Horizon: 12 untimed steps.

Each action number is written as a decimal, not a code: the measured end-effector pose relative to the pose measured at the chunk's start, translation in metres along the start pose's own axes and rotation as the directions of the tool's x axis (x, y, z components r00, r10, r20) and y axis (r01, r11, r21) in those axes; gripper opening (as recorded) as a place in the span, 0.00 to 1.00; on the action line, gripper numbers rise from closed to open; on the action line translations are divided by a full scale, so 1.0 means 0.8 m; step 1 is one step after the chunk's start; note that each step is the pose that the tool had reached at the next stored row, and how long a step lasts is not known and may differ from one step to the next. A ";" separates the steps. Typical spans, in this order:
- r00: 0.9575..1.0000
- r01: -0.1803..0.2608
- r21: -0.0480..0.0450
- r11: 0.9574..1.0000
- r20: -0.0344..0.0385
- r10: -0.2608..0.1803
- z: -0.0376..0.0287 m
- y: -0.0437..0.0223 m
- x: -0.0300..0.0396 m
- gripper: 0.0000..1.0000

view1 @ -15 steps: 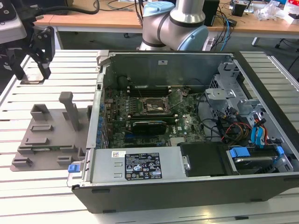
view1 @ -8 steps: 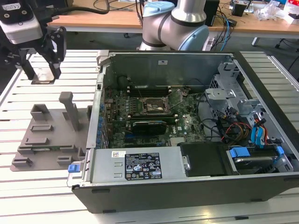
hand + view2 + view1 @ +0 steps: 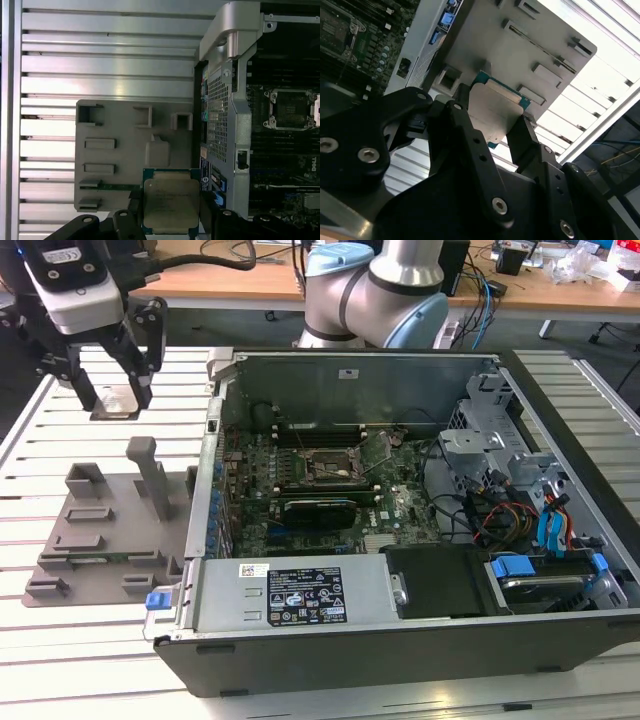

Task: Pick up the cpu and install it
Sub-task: 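Pick up the cpu and move it towards the insertion slot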

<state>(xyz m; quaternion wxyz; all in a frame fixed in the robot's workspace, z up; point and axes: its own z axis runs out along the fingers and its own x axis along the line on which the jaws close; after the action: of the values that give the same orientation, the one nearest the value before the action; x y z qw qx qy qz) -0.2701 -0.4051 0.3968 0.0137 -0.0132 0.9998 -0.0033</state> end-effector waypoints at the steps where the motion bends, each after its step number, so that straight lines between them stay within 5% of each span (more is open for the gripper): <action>1: 1.000 0.000 0.000 1.000 0.000 0.000 0.0001 0.0000 -0.0021 0.55; 6: 1.000 0.000 0.000 1.000 0.000 0.000 0.0004 -0.0003 -0.0130 0.55; 12: 1.000 0.000 0.000 1.000 0.000 0.000 0.0013 -0.0008 -0.0397 0.55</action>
<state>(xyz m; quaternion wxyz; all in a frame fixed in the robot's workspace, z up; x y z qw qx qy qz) -0.2383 -0.4049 0.3966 0.0136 -0.0132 0.9998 -0.0033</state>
